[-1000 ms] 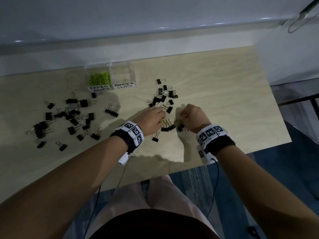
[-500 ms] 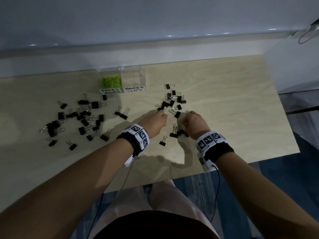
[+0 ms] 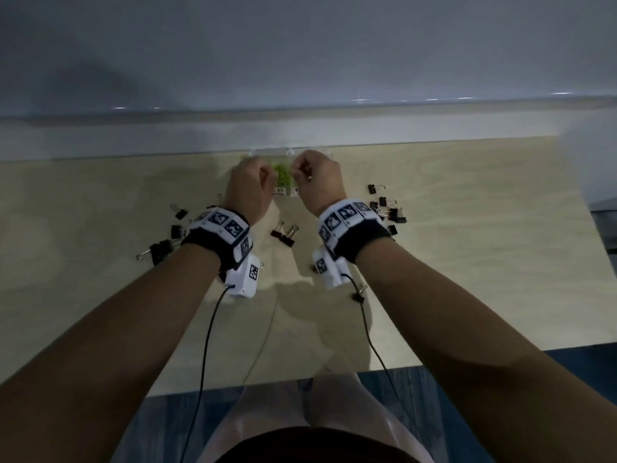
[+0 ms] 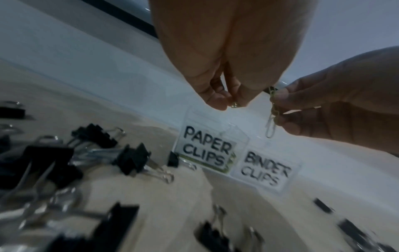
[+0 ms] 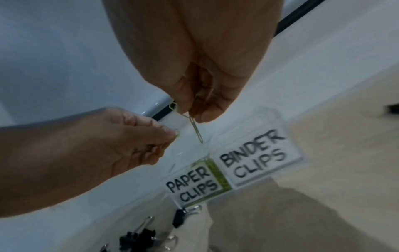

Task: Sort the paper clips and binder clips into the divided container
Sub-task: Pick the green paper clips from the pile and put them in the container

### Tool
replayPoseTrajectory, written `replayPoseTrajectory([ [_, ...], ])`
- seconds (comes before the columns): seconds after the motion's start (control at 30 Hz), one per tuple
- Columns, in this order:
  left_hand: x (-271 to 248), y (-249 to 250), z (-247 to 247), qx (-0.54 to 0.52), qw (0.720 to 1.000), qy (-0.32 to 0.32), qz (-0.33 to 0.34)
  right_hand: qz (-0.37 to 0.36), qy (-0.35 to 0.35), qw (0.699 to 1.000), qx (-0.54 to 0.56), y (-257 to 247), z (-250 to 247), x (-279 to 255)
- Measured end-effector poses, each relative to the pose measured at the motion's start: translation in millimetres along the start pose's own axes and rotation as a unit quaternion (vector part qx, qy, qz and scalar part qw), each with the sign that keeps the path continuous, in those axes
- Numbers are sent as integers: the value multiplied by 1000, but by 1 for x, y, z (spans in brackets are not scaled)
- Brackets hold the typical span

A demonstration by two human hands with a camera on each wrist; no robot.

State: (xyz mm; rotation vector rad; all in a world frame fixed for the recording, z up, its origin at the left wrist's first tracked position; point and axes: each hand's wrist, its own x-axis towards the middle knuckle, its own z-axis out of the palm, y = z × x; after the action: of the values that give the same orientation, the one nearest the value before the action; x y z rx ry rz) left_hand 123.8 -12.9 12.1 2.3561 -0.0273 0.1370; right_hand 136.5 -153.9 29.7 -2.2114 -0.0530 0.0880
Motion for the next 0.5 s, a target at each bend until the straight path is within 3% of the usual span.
replayPoseTrajectory([
  [0.07,13,-12,-2,4,1000,18,-6,11,3,1000,-4,-13,12,12],
  [0.13,21,-19,-1,28,999,3,-19,19,-49,997,-59,-21,19,18],
  [0.23,24,-24,2,68,997,-27,-12,-24,-126,981,-144,-19,21,11],
  [0.37,3,-12,6,107,994,-31,22,-68,-95,989,-92,7,0,-25],
  [0.5,-43,18,36,68,986,-137,67,-20,-38,997,-62,73,-49,-70],
])
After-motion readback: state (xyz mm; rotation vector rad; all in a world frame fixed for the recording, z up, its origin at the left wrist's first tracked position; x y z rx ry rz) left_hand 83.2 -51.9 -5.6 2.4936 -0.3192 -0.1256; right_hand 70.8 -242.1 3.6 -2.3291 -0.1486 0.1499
